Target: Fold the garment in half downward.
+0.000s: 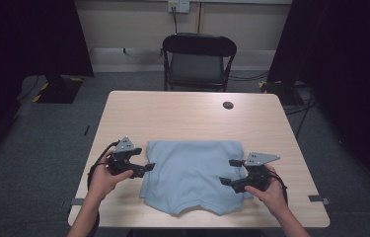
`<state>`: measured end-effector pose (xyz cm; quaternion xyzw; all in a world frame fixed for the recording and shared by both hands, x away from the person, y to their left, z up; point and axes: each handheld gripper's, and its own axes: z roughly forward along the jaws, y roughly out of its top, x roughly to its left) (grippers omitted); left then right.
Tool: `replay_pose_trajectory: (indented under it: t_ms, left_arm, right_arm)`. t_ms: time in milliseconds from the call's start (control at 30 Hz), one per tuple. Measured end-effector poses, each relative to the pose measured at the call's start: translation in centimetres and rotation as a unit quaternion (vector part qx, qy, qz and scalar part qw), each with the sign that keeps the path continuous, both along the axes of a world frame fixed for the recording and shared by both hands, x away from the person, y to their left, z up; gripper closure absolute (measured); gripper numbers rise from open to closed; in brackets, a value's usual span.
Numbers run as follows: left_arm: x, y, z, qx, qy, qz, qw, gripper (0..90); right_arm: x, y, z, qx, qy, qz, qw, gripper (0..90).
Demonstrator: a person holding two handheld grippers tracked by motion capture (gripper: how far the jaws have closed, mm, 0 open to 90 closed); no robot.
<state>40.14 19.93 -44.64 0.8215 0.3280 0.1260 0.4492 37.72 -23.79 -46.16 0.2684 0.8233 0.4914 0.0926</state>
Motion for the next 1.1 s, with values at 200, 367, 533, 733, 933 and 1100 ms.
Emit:
replay_pose_trajectory:
  t_ms: [200, 367, 533, 733, 933, 1100]
  left_arm:
    - [0.8, 0.5, -0.1, 0.008, 0.002, 0.012, 0.9999, 15.9]
    - [1.4, 0.8, -0.3, 0.008, 0.006, 0.019, 0.9998, 15.9]
    - [1.9, 1.0, -0.3, 0.007, 0.012, 0.028, 0.9995, 15.9]
    - [2.5, 1.0, 0.0, 0.009, 0.014, 0.028, 0.9995, 15.9]
    - [3.4, 1.3, 0.3, 0.011, 0.014, 0.038, 0.9991, 15.9]
    - [4.0, 1.6, 0.6, 0.001, 0.014, 0.05, 0.9987, 15.9]
  right_arm:
    - [0.5, 0.6, -0.2, -0.006, 0.004, -0.002, 1.0, 16.1]
    - [0.7, 1.5, -0.3, -0.008, 0.006, 0.005, 0.9999, 14.9]
    - [0.9, 2.6, -0.1, -0.011, 0.005, 0.016, 0.9998, 14.3]
    - [1.1, 4.0, 0.5, -0.008, 0.001, 0.025, 0.9997, 13.8]
    - [1.4, 5.2, 0.9, -0.012, -0.003, 0.035, 0.9993, 13.8]
    - [1.3, 6.0, 1.1, -0.011, -0.004, 0.041, 0.9991, 13.8]
